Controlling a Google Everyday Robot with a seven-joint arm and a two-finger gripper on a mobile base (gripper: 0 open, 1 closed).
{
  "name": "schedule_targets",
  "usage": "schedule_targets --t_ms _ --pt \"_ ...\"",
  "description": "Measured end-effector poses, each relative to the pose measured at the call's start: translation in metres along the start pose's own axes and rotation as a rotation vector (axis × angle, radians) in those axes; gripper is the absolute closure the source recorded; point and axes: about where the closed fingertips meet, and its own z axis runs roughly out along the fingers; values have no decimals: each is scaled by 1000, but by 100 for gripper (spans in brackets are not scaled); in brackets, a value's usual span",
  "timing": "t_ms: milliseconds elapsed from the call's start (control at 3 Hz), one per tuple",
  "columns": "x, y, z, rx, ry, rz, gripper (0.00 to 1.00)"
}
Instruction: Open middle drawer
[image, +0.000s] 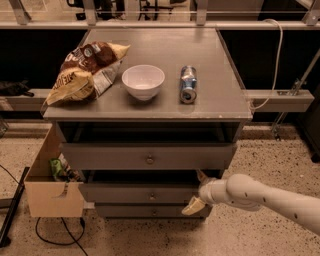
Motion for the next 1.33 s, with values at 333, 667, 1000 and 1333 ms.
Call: schedule_targets --t_ms 333,667,1000,1333 --pt "13 -4 21 -10 26 22 2" --pt "13 -4 21 -10 26 21 24" --pt "7 -3 11 -1 28 -5 47" --pt "4 6 -18 4 35 -45 71"
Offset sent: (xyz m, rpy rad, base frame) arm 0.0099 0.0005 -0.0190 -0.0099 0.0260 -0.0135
